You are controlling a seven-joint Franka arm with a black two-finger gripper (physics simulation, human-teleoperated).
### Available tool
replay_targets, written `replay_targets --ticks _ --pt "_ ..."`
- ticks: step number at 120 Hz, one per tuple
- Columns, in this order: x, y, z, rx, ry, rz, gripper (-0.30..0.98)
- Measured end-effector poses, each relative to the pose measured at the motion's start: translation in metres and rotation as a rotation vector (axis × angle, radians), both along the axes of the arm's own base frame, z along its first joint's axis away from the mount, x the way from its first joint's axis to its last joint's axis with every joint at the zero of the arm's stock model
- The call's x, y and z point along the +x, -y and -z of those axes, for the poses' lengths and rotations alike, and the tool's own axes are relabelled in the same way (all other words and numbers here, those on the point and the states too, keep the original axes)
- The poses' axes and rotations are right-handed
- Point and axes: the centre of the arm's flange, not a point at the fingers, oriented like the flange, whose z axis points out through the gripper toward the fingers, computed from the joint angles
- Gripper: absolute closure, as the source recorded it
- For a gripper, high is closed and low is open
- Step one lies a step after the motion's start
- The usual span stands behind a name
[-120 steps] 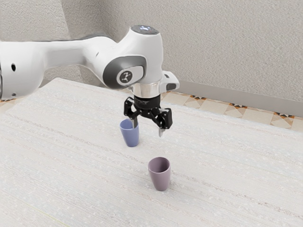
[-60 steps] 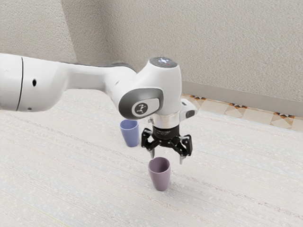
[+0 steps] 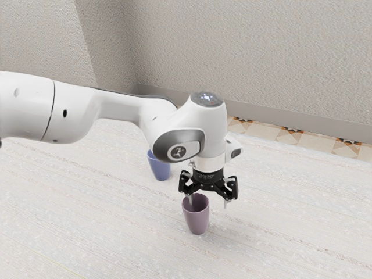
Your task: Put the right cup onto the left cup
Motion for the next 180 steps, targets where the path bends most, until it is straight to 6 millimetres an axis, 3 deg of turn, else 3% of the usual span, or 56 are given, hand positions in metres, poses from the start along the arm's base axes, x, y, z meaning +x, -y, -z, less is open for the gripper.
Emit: replay_targets --ticks 37,81,137,180 --pt "0.014 -0.011 0.014 0.006 0.028 -0.021 0.00" --pt "0.022 -0.014 0.046 -0.031 0.016 -0.036 0.04" --pt "0.025 -0.019 0.045 -0.034 0.031 -0.052 0.63" --pt "0.025 -0.022 0.039 -0.023 0.039 -0.058 0.76"
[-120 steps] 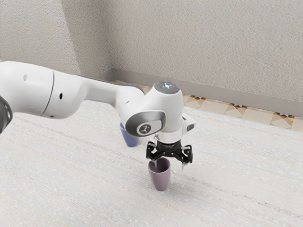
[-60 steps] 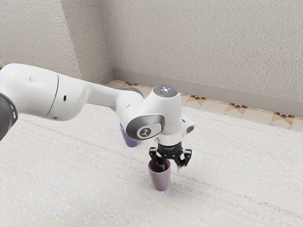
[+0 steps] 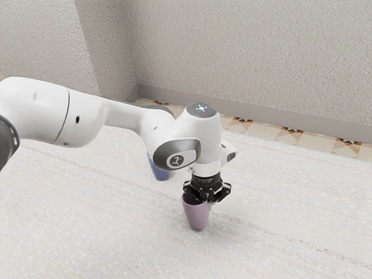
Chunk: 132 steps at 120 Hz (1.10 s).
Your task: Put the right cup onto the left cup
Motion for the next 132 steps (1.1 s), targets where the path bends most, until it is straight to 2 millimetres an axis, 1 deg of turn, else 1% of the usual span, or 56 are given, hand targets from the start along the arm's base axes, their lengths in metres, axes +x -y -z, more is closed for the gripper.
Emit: replay_targets --ticks 8,15,34,43,60,75,93,105,116,121,132 --pt "-0.001 0.000 -0.008 0.007 0.010 0.000 0.77" --pt "-0.002 -0.001 -0.020 0.017 0.026 0.000 0.77" --pt "-0.007 -0.009 -0.071 0.058 0.076 -0.009 0.78" --pt "-0.006 -0.024 -0.088 0.077 0.086 -0.030 0.78" --pt "0.010 -0.079 -0.101 0.096 0.075 -0.105 0.78" --pt "0.027 -0.111 -0.114 0.101 0.086 -0.118 0.78" --pt "0.052 -0.140 -0.128 0.099 0.106 -0.102 0.79" --pt "0.066 -0.163 -0.126 0.106 0.102 -0.090 0.79" --pt "0.077 -0.179 -0.123 0.112 0.099 -0.069 0.79" --pt "0.081 -0.184 -0.121 0.113 0.095 -0.055 0.79" --pt "0.094 -0.188 -0.122 0.108 0.104 -0.021 0.79"
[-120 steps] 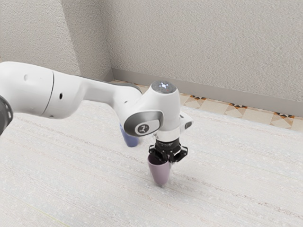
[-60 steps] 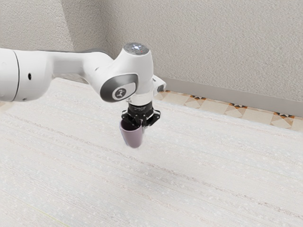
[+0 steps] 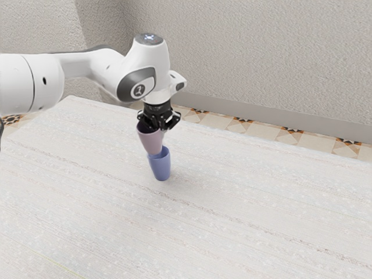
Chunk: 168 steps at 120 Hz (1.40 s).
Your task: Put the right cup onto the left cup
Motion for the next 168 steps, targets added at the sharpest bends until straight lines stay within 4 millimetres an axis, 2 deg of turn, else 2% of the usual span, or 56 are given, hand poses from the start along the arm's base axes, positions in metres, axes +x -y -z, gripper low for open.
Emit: replay_targets --ticks 23,56,93,149,156,168 --pt "0.017 -0.004 0.003 0.001 -0.006 0.074 0.79" --pt "0.020 -0.013 0.018 0.016 -0.045 0.147 0.79" --pt "0.021 -0.015 0.021 0.018 -0.058 0.206 0.79" --pt "0.023 -0.013 0.046 -0.002 -0.090 0.246 0.79" --pt "0.024 -0.013 0.047 -0.005 -0.090 0.250 0.72" --pt "0.023 -0.013 0.048 -0.008 -0.091 0.258 0.53"
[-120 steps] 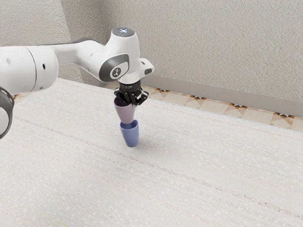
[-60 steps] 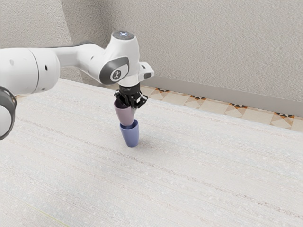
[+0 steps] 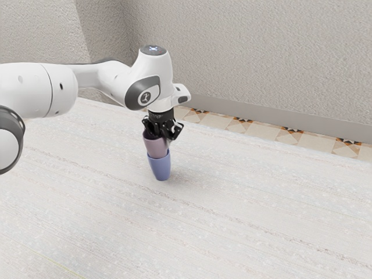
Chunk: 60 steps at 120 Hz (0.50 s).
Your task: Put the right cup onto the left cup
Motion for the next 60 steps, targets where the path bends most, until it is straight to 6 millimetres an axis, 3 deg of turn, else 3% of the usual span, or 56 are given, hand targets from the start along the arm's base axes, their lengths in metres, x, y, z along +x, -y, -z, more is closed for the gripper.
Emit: replay_targets --ticks 25,50,60 --pt "-0.001 0.004 -0.012 -0.001 0.015 0.018 0.21" --pt "-0.015 0.017 -0.065 0.010 0.064 0.042 0.08" --pt "-0.035 0.024 -0.097 -0.001 0.064 0.039 0.05"
